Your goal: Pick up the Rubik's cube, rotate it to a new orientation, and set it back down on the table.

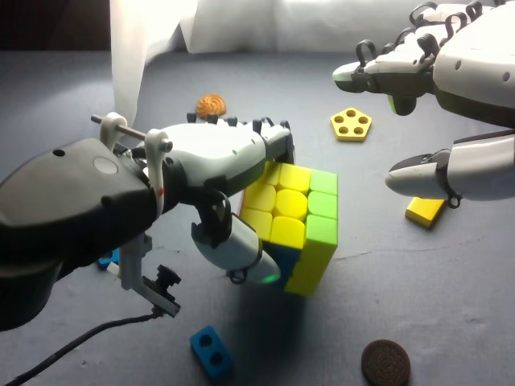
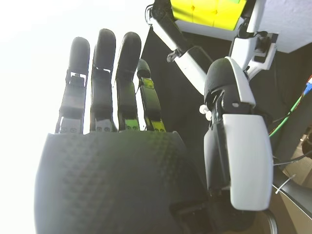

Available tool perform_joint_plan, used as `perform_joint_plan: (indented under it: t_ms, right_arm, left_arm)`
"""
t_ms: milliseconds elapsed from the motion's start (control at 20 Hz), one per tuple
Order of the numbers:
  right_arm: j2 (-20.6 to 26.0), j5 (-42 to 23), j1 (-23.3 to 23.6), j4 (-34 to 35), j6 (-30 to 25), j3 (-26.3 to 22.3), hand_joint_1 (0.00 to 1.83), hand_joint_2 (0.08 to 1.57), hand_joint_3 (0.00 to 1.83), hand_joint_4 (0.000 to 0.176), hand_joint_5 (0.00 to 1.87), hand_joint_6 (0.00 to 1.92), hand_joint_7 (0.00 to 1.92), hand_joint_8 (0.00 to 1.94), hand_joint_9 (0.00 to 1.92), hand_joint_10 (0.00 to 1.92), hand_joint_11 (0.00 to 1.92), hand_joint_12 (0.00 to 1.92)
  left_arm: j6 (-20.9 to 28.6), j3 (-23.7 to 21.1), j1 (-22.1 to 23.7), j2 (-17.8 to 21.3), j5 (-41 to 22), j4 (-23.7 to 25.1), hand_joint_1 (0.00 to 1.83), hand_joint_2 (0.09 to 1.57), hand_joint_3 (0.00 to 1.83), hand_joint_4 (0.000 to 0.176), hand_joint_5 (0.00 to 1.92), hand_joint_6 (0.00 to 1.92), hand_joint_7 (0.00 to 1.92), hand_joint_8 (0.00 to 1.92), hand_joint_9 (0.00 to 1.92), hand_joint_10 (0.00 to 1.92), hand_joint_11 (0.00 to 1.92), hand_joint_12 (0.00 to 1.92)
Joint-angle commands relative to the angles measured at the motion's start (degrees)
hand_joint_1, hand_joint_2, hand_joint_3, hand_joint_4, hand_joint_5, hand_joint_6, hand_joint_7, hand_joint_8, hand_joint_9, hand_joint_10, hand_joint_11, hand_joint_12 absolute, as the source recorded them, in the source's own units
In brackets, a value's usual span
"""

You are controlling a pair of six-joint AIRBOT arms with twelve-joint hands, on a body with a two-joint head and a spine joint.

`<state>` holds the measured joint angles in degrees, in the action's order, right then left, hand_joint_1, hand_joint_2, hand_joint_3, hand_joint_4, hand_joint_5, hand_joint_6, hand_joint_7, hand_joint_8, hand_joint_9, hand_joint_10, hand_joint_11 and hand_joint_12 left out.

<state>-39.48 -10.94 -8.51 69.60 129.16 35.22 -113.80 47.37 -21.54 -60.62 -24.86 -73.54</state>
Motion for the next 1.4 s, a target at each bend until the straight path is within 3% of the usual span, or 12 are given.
perform_joint_plan:
  t_ms: [0,350,1100,1200,1300,1350]
  right_arm:
    - [0.3,-2.5,0.5,-0.9,0.1,0.1,0.47,1.19,0.0,0.0,0.19,0.01,0.27,1.27,0.18,1.3,0.0,1.06]
    - [0.3,-2.5,0.4,-0.9,0.1,0.1,0.45,1.19,0.0,0.0,0.19,0.01,0.27,1.26,0.19,1.31,0.0,1.09]
    - [0.3,-1.9,0.0,-0.9,0.7,0.1,0.44,1.2,0.0,0.0,0.16,0.0,0.28,1.24,0.19,1.28,0.0,1.04]
    - [0.1,-1.9,-0.5,-0.9,1.7,0.1,0.45,1.2,0.0,0.0,0.15,0.0,0.28,1.25,0.19,1.28,0.0,0.97]
    - [-0.1,-1.9,-1.2,-0.9,2.1,0.2,0.45,1.2,0.0,0.0,0.17,0.01,0.26,1.28,0.18,1.3,0.0,1.0]
    - [-0.3,-1.8,-1.4,-0.9,2.1,0.5,0.45,1.2,0.0,0.0,0.17,0.0,0.26,1.28,0.18,1.3,0.0,1.01]
  left_arm:
    - [2.2,0.4,0.1,0.1,-2.6,4.2,1.12,0.97,0.0,0.0,0.14,1.71,0.0,1.86,0.08,1.92,0.03,1.92]
    - [7.0,1.4,-2.5,-0.4,-3.3,9.2,1.07,0.95,0.0,0.0,0.11,1.74,0.0,1.88,0.07,1.92,0.05,1.92]
    - [7.0,1.9,-5.2,-1.2,-3.9,9.4,1.14,1.02,0.01,0.0,0.09,1.75,0.0,1.88,0.08,1.92,0.06,1.92]
    - [7.0,2.0,-5.5,-1.2,-3.9,9.4,1.12,1.02,0.01,0.0,0.05,1.54,0.0,1.75,0.06,1.84,0.0,1.89]
    - [7.0,2.0,-5.8,-1.2,-3.9,9.4,1.02,1.06,0.01,0.0,0.15,0.74,0.06,1.23,0.07,1.5,0.0,1.71]
    - [7.0,2.1,-5.9,-1.2,-3.9,9.4,0.97,1.09,0.01,0.0,0.23,0.44,0.14,0.98,0.13,1.3,0.0,1.62]
